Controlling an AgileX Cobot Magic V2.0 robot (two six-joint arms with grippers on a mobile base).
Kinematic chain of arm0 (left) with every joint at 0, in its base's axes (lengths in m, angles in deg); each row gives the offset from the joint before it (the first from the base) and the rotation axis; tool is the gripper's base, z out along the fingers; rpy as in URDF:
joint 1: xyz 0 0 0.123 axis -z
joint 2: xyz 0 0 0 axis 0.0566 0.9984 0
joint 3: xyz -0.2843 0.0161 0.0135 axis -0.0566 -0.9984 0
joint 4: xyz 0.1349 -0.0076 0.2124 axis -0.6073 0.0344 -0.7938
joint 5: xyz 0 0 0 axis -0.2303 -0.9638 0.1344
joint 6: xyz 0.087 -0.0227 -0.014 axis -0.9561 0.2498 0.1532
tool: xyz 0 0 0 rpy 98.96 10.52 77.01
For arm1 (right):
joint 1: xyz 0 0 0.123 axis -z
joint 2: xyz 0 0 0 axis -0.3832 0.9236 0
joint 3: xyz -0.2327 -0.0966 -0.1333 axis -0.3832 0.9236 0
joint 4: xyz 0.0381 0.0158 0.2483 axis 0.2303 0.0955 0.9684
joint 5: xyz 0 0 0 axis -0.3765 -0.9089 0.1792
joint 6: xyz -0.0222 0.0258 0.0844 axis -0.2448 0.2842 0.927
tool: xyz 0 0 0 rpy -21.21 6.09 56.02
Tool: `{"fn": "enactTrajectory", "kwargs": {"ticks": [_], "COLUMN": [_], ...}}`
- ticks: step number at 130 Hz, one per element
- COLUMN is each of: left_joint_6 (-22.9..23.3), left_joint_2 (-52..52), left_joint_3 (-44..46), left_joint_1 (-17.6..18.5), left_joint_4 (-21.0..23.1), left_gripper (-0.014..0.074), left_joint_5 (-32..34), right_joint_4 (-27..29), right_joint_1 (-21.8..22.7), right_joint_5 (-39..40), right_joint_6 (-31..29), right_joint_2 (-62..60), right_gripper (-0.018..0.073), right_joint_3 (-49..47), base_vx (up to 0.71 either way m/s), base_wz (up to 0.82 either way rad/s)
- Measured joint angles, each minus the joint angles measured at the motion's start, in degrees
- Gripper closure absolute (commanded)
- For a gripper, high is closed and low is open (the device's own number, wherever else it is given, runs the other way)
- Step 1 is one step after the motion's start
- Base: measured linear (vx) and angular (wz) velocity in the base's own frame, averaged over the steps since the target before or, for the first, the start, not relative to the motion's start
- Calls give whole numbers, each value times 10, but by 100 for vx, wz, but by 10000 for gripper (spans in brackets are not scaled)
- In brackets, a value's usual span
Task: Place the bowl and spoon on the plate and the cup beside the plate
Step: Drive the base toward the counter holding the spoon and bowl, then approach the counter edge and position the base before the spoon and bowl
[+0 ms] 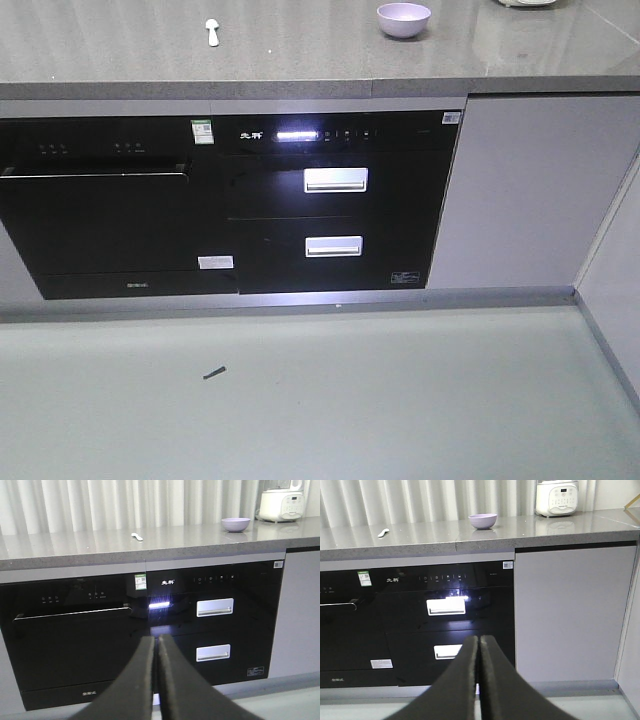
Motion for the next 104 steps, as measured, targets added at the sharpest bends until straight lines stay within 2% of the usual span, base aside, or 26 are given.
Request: {"fn": "enactTrajectory", "kwargs": {"ticks": [104], "left_joint_6": [0], "left_joint_2": [0], "left_joint_3": [0], "left_joint_1": [0], "left_joint_4": [0], "left_gripper": [603], "left_joint_5": [0], "right_joint_4": [0], "right_joint_1": [0], "right_joint_5": [0], "right_joint_6": [0], "right_joint_2": [0], "right_gripper": [566], "right_joint_3": [0], "base_vx": [20], "base_wz": [0]}}
